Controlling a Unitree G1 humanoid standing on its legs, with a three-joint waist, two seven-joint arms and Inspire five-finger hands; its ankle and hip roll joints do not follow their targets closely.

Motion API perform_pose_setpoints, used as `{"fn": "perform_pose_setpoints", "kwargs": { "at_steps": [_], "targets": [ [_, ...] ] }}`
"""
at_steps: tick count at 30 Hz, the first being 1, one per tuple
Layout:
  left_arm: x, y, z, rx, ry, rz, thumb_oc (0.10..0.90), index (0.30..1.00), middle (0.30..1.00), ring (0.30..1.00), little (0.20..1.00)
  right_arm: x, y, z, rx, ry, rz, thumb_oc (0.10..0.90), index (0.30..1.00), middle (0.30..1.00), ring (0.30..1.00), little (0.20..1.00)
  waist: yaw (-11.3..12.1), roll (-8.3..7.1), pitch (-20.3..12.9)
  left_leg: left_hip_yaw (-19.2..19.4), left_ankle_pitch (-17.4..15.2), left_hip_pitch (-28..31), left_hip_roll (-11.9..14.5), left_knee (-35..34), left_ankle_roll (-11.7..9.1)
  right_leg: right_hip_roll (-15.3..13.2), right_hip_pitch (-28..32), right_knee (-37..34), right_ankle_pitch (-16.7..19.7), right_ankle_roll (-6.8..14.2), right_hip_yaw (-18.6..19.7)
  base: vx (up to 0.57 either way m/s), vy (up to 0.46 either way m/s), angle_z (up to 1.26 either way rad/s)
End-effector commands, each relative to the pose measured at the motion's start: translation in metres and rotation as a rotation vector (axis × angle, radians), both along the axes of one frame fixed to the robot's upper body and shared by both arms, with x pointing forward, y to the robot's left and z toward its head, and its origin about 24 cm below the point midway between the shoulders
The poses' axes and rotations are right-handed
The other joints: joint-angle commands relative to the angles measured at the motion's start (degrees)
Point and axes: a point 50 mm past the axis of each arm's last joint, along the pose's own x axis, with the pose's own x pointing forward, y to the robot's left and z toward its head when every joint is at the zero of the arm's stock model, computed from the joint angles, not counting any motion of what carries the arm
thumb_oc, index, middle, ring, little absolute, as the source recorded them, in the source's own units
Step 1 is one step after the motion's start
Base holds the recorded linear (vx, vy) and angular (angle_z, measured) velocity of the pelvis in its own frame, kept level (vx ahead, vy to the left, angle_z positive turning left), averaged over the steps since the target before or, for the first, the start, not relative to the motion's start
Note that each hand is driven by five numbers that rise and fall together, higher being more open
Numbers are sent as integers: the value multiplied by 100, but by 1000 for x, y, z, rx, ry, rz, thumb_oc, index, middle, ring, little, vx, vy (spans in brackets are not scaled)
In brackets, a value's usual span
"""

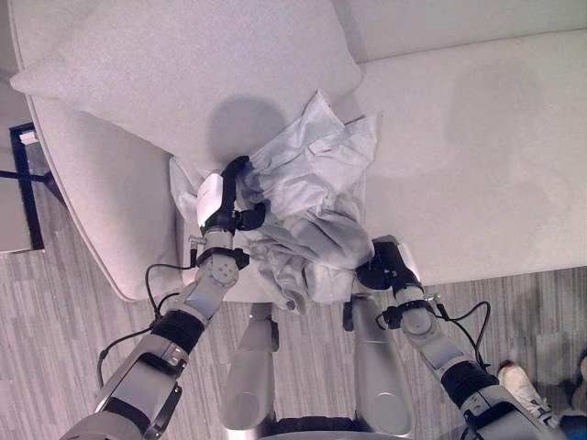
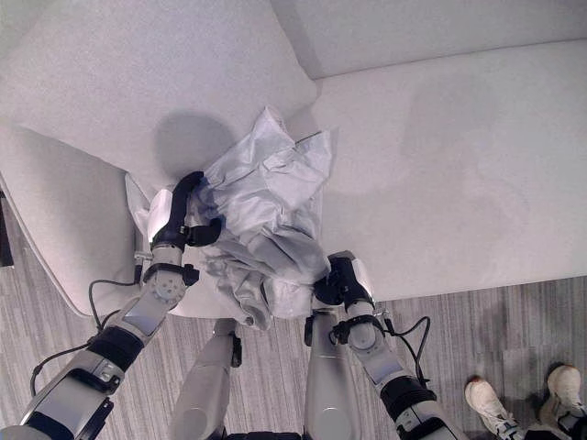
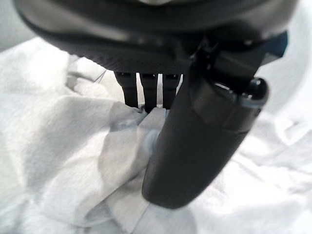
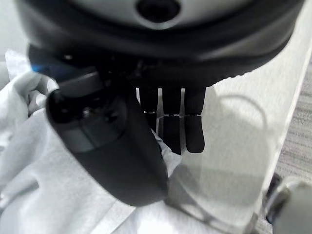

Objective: Hang the clothes on the sofa on the clothes rack.

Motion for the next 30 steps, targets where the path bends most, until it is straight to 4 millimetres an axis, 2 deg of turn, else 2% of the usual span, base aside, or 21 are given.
{"fn": "perform_pose_setpoints", "kwargs": {
  "at_steps": [1,4,8,9,10,11,12,15,16,17,18,19,20,21,23,24,25,26,27,30],
  "targets": [
    [9,9,11,69,-24,7,400,300,300,300,300,0,-20,18,-10,-108,-80,400,300,300,300,300,-90,-653,2,205,-729,774,-368,-237,81,219,1328,-2312,1151,-18,98,20,-20,-12],
    [8,13,17,56,-56,15,400,300,300,300,300,-1,-31,25,-18,-145,-118,400,300,300,300,300,-79,-654,2,199,-772,1027,-376,-237,85,228,1566,-2288,1104,-18,88,22,-17,-8],
    [-3,28,34,15,-151,33,400,300,300,300,300,1,-49,48,-75,-232,-150,400,300,300,300,300,13,-541,-187,164,-864,1420,-387,-237,74,194,1966,-2232,978,-28,53,71,-13,2],
    [-11,37,50,6,-236,31,400,300,300,300,300,4,-58,72,-113,-322,-150,400,300,300,300,300,85,-458,-362,146,-935,1610,-379,-237,55,167,2161,-2199,894,-30,18,77,-11,5],
    [-12,37,50,6,-235,31,400,300,300,300,300,3,-58,72,-114,-321,-150,400,300,300,300,300,74,-460,-372,139,-906,1587,-387,-237,57,159,2149,-2214,924,-28,13,125,-25,6],
    [-22,45,64,-6,-304,27,400,300,300,300,300,5,-66,95,-145,-401,-147,400,300,300,300,300,150,-403,-561,114,-979,1766,-387,-237,36,132,2374,-2207,840,-35,-27,38,-14,8],
    [-22,45,64,-7,-303,28,400,300,300,300,300,4,-66,95,-146,-400,-146,400,300,300,300,300,135,-404,-568,105,-948,1746,-395,-237,38,124,2366,-2224,873,-34,-34,98,-33,8],
    [-42,64,93,3,-434,38,400,300,300,300,300,5,-75,152,-268,-574,-81,400,300,300,300,300,279,-321,-911,7,-953,1965,-416,-237,3,95,2723,-2259,789,-41,-162,48,-25,9],
    [-42,65,93,2,-434,38,400,300,300,300,300,5,-75,152,-268,-573,-81,400,300,300,300,300,274,-319,-911,3,-957,1969,-415,-237,3,95,2732,-2263,787,-41,-167,46,-31,14],
    [-54,78,116,15,-528,45,400,300,300,300,300,5,-76,202,-366,-718,-21,400,300,300,300,300,414,-281,-1139,-68,-893,2061,-420,-237,-46,89,2895,-2258,753,-45,-253,25,-39,17],
    [-60,82,126,24,-570,48,400,300,300,300,300,4,-75,219,-388,-772,0,400,300,300,300,300,462,-263,-1255,-123,-878,2111,-428,-237,-63,85,2998,-2264,729,-49,-319,48,-42,22],
    [-60,83,126,23,-569,50,400,300,300,300,300,5,-74,220,-388,-772,2,400,300,300,300,300,436,-260,-1265,-136,-911,2122,-427,-237,-64,87,3023,-2283,703,-46,-330,52,-71,27],
    [-74,97,152,100,-670,76,400,300,300,300,300,-2,-75,263,-481,-895,37,400,300,300,300,300,637,-276,-1485,-266,-824,2217,-458,-237,-127,74,3236,-2290,687,-53,-483,58,-58,41],
    [-75,97,152,99,-669,79,400,300,300,300,300,-2,-74,263,-481,-895,40,400,300,300,300,300,601,-273,-1489,-287,-855,2231,-458,-237,-129,74,3271,-2314,661,-50,-503,29,-75,44],
    [-86,105,177,172,-759,90,400,300,300,300,300,-9,-72,301,-578,-989,76,400,300,300,300,300,773,-309,-1704,-462,-822,2311,-492,-237,-168,59,3497,-2344,607,-52,-722,61,-56,46],
    [-86,105,177,172,-759,91,400,300,300,300,300,-8,-71,301,-578,-990,78,400,300,300,300,300,758,-307,-1701,-472,-825,2315,-493,-237,-168,59,3507,-2350,603,-52,-733,176,-103,71],
    [-101,120,209,297,-860,161,400,300,300,300,300,-19,-71,347,-694,-1084,89,400,300,300,300,300,1056,-391,-2022,-721,-859,2473,-511,-237,-203,44,3856,-2435,498,-54,-1014,107,-64,68],
    [-101,120,209,296,-861,163,400,300,300,300,300,-18,-71,348,-694,-1087,91,400,300,300,300,300,1030,-386,-2007,-738,-823,2459,-521,-237,-199,37,3855,-2448,531,-51,-1031,184,-85,80],
    [-109,131,229,381,-904,217,400,300,300,300,300,-27,-63,378,-794,-1143,110,400,300,300,300,300,1224,-467,-2189,-872,-841,2527,-541,-237,-222,29,4030,-2525,480,-32,-1208,87,-9,78],
    [-109,139,251,423,-949,265,400,300,300,300,300,-31,-56,406,-821,-1199,118,400,300,300,300,300,1325,-563,-2282,-939,-753,2503,-546,-227,-255,-35,4161,-2559,465,0,-1487,38,34,63]
  ]
}}
